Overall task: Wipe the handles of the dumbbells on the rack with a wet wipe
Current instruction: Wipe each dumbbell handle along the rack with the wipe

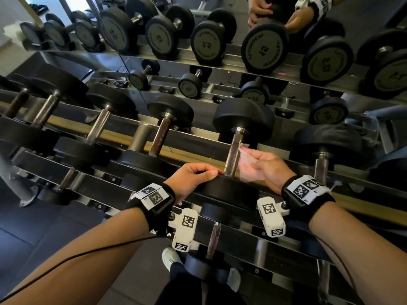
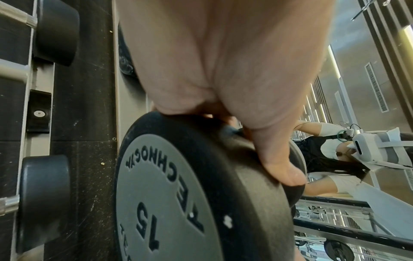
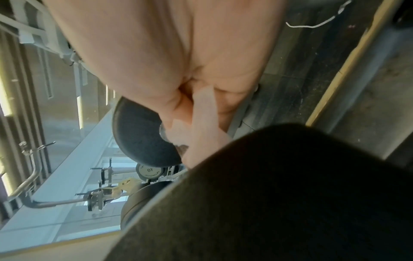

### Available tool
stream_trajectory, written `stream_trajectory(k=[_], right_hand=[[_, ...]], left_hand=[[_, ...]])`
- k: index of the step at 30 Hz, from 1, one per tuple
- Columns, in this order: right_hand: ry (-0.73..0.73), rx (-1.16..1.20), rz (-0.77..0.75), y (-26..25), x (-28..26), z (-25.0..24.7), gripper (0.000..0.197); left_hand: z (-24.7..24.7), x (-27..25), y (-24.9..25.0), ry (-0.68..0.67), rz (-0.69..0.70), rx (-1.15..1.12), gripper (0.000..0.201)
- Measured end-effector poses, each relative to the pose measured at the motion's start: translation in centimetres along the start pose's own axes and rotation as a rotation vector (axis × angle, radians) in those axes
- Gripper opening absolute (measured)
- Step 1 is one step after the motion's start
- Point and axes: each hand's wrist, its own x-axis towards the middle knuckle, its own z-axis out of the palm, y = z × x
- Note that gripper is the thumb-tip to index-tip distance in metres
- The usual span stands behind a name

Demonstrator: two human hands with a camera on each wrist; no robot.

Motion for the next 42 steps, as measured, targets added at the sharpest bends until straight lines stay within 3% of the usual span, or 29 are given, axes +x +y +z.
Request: stream_trajectory(k=[4, 6, 9, 10, 11, 13, 14, 18, 22, 26, 29, 32, 36, 39, 42], right_hand=[[-0.090, -0.106, -0.001, -1.8, -1.2, -1.0, 0.052], [-0.003, -0.047, -0.040, -3.1, -0.7, -1.1, 0.032], [0.089, 0.025, -0.046, -4.4, 0.4, 0.0, 0.027], [0.079, -0.081, -0.043, -4.5, 0.7, 0.7, 0.021], [0.095, -0.337, -0.084, -4.3, 0.9, 1.2, 0.019], [0.097, -0.884, -0.206, -3.4, 1.3, 1.8, 0.048], [0.090, -1.023, -0.230, -3.1, 1.2, 1.9, 0.056], [0.042, -1.158, -0.342, -2.0, 0.7, 1.2, 0.058], [-0.127, -1.434, -0.398, -1.6, 0.0, 0.7, 0.060], [-0.225, -1.371, -0.424, -1.3, -0.9, 0.3, 0.057], [-0.251, -1.248, -0.362, -0.4, -1.6, 0.3, 0.050], [-0.259, -0.782, -0.210, 0.8, -2.6, 0.2, 0.040], [-0.177, -0.588, -0.130, 1.6, -3.0, 0.1, 0.025], [-0.110, -0.471, -0.101, 1.5, -3.4, 0.4, 0.019], [-0.064, -0.292, -0.080, 1.0, -4.4, 0.3, 0.031]], left_hand=[[-0.2, 0.0, -0.3, -0.005, 0.010, -0.008, 0.020], [-0.2, -0.1, -0.3, 0.000, 0.012, -0.009, 0.019], [-0.1, -0.1, -0.4, 0.009, 0.006, -0.013, 0.020], [-0.1, -0.1, -0.3, 0.013, 0.007, -0.014, 0.019], [-0.1, -0.1, -0.4, 0.018, 0.009, -0.013, 0.019], [0.0, -0.1, -0.3, 0.026, 0.010, 0.002, 0.021], [0.0, -0.1, -0.3, 0.027, 0.010, 0.012, 0.022], [0.1, -0.3, -0.2, 0.031, 0.007, 0.013, 0.023], [0.3, -0.3, -0.2, 0.053, 0.016, 0.007, 0.018], [0.5, -0.3, -0.4, 0.074, 0.048, 0.000, 0.020], [0.7, -0.4, -0.7, 0.127, 0.082, -0.005, 0.023], [0.7, -0.4, -0.9, 0.156, 0.092, -0.039, 0.030], [1.3, -0.8, -0.8, 0.203, 0.106, -0.061, 0.038], [1.9, -1.2, -1.0, 0.277, 0.129, -0.057, 0.030], [2.2, -1.5, -1.1, 0.297, 0.134, -0.036, 0.026]])
